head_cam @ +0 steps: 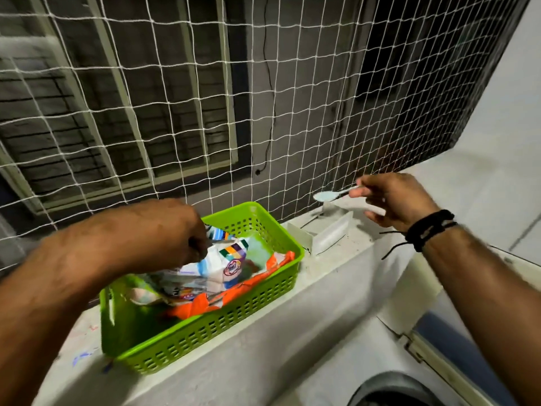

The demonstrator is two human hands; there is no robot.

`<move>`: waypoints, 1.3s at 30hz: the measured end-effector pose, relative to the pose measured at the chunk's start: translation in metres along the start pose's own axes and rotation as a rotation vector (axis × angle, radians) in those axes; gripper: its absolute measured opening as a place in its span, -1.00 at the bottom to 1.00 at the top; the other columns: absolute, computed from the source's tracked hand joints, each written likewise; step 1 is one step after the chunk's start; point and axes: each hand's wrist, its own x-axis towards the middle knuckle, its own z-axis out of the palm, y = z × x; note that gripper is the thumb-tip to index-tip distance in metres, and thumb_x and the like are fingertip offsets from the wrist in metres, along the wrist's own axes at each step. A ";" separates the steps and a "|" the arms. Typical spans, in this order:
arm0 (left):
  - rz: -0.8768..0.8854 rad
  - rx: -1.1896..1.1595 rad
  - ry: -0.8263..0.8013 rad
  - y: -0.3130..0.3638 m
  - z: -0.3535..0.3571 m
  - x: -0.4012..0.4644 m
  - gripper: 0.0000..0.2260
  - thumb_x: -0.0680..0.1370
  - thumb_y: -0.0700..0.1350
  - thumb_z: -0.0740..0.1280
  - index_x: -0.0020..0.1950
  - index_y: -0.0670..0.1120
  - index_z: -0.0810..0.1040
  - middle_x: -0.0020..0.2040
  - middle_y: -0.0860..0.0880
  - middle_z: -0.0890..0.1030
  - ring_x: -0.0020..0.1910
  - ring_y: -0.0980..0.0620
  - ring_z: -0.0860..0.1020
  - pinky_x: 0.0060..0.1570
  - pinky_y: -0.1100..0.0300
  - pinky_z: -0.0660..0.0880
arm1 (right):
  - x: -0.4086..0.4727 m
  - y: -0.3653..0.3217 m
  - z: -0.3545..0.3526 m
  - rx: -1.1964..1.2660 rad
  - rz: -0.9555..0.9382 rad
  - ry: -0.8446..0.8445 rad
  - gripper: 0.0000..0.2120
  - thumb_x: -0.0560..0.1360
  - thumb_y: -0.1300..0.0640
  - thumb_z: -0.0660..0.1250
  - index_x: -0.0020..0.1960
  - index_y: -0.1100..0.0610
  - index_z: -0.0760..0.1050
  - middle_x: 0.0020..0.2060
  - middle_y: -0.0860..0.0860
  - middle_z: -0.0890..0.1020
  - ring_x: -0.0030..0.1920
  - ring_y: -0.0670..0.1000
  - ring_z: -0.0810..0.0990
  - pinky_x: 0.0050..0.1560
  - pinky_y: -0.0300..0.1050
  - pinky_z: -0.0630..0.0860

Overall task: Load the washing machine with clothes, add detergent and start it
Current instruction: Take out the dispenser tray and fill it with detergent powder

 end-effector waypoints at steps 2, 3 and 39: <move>0.015 -0.009 0.008 0.000 0.001 0.000 -0.78 0.54 0.03 0.31 -0.31 0.13 0.47 -0.42 0.21 0.38 -0.41 0.30 0.35 -0.42 0.46 0.18 | 0.007 0.013 -0.001 -0.070 -0.009 0.025 -0.80 0.59 0.06 0.29 0.07 0.13 0.63 -0.18 0.01 0.74 -0.24 -0.06 0.57 -0.21 -0.12 0.40; 0.024 -0.014 0.011 0.000 0.000 0.000 -0.84 0.55 0.04 0.31 -0.24 0.14 0.52 -0.40 0.24 0.38 -0.41 0.32 0.35 -0.42 0.48 0.19 | 0.008 0.018 -0.001 -0.099 -0.017 0.027 -0.81 0.59 0.05 0.29 0.05 0.10 0.64 -0.17 0.01 0.74 -0.16 -0.02 0.54 -0.15 -0.09 0.41; -0.164 -0.075 0.084 -0.009 -0.012 -0.022 -0.81 0.50 -0.03 0.35 0.07 0.06 0.67 0.00 0.03 0.68 0.02 -0.03 0.60 -0.08 0.24 0.45 | -0.116 -0.038 0.065 -0.040 -0.678 -0.371 -0.87 0.49 -0.01 0.39 -0.06 0.02 0.68 -0.17 0.06 0.74 -0.08 0.15 0.69 0.09 0.07 0.60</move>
